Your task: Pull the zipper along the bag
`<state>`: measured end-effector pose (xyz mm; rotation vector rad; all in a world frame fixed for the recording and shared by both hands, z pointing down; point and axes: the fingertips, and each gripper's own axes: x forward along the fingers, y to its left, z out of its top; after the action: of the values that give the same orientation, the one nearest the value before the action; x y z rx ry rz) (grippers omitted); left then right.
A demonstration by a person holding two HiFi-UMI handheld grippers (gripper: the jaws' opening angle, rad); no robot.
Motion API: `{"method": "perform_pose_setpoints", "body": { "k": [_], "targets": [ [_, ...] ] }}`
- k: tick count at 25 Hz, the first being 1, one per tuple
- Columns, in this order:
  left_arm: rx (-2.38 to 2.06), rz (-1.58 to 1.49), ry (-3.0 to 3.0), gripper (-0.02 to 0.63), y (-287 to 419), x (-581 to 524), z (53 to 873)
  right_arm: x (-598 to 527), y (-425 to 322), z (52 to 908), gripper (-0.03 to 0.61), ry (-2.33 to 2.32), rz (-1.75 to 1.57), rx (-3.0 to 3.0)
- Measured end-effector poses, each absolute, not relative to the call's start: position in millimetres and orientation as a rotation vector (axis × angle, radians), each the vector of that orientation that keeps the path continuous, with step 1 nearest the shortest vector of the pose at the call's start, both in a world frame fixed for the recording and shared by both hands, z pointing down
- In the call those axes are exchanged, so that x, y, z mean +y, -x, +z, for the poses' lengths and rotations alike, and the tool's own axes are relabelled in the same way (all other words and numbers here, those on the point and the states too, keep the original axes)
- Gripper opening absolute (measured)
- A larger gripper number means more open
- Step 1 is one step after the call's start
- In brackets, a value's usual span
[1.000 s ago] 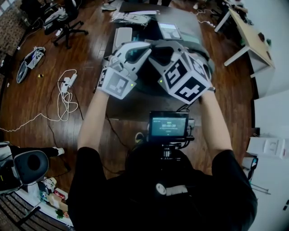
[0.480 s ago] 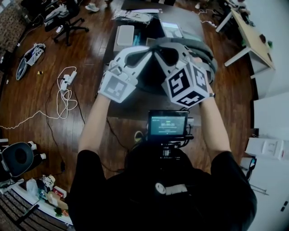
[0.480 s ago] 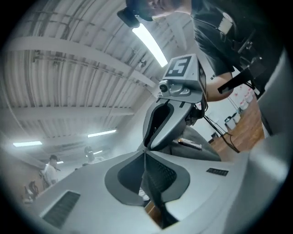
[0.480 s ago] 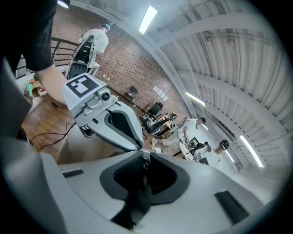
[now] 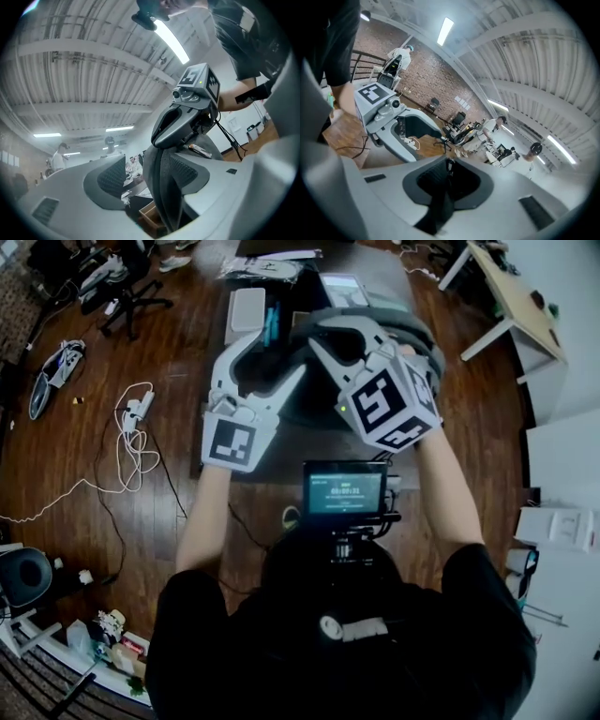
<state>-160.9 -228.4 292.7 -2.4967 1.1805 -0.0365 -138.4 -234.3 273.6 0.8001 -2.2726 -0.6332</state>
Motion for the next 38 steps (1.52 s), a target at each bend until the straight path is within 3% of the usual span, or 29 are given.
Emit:
{"method": "perform_pose_setpoints", "body": {
  "k": [10, 15, 20, 23, 31, 38],
  "targets": [
    [1.192, -0.156, 2.509, 0.268, 152, -230, 309, -243, 119, 262, 0.044, -0.973, -0.442, -2.317],
    [1.043, -0.101, 2.624, 0.256, 145, -225, 319, -224, 131, 273, 0.044, -0.674, -0.686, -2.217],
    [0.910, -0.215, 2.636, 0.256, 136, -220, 326, -226, 128, 286, 0.048, -0.535, -0.694, -2.161],
    [0.884, -0.239, 2.609, 0.198, 124, -222, 328, -227, 124, 287, 0.051, -0.511, -0.881, -2.016],
    [0.853, -0.096, 2.709, 0.196, 123, -232, 327, -236, 116, 290, 0.054, -0.403, -1.150, -1.787],
    [0.805, -0.079, 2.746, 0.156, 123, -233, 324, -235, 113, 291, 0.055, -0.162, -1.377, -1.553]
  ]
}}
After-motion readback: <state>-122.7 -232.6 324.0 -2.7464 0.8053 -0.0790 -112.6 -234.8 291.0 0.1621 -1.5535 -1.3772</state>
